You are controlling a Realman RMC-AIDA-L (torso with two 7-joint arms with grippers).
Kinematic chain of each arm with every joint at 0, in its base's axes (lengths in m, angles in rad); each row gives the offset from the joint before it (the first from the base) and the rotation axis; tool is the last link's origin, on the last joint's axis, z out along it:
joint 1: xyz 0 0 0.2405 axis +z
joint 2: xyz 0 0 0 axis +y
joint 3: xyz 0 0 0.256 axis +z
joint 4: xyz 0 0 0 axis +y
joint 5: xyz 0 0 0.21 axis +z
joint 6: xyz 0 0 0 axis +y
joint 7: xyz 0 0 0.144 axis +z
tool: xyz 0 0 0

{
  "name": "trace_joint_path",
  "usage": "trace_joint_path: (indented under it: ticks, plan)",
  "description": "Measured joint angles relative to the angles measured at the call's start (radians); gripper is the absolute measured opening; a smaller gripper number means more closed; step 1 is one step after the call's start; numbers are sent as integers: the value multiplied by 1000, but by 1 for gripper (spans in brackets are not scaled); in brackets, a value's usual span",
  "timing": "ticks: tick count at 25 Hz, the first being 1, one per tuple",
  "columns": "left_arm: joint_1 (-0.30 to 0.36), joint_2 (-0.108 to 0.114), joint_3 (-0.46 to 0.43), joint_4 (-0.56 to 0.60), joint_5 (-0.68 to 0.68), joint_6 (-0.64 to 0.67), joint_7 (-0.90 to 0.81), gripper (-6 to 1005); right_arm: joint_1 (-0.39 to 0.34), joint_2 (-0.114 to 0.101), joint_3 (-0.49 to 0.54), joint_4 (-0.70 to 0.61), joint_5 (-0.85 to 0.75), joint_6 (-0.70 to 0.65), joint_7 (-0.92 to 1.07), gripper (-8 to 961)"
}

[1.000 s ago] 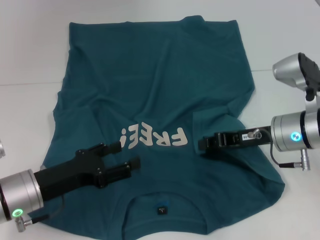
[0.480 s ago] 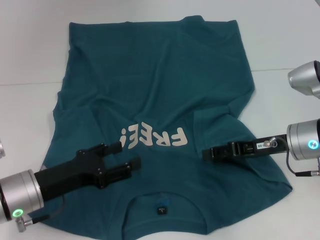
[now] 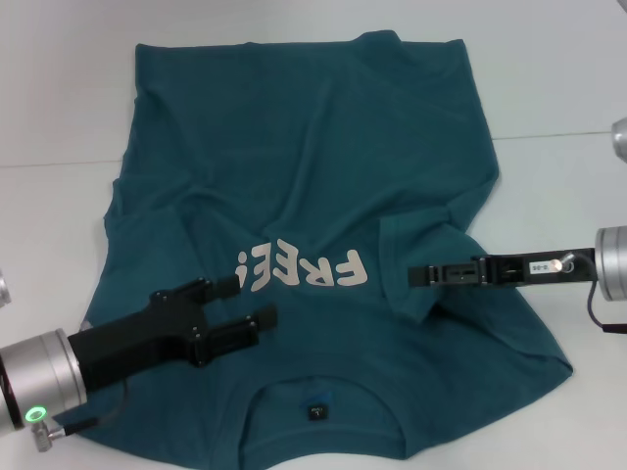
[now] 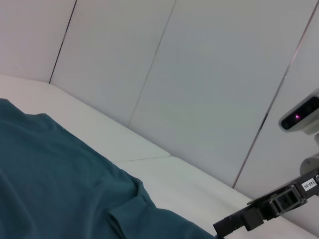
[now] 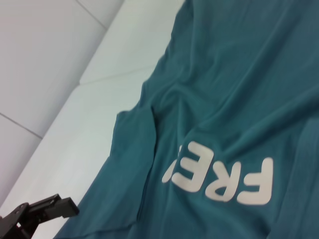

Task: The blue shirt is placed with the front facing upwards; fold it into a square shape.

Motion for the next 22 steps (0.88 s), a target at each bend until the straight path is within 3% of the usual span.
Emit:
trace_joint_path:
  ticks: [2,10,15,22]
  plan:
    - [0,0,0,-1,-7,0,0,824,-8,0,17,0,2,1,-45,820]
    - [0,0,0,-4,-28,8,-3,826,-43,-1,71,9,3,28,-179,924]
    - [-1,0,0,0,-33,10,-3,828,-55,-10,98,14,3,64,-173,923]
    - [4,1,0,2,-35,12,-45,831,-73,-2,123,-9,3,99,-186,921]
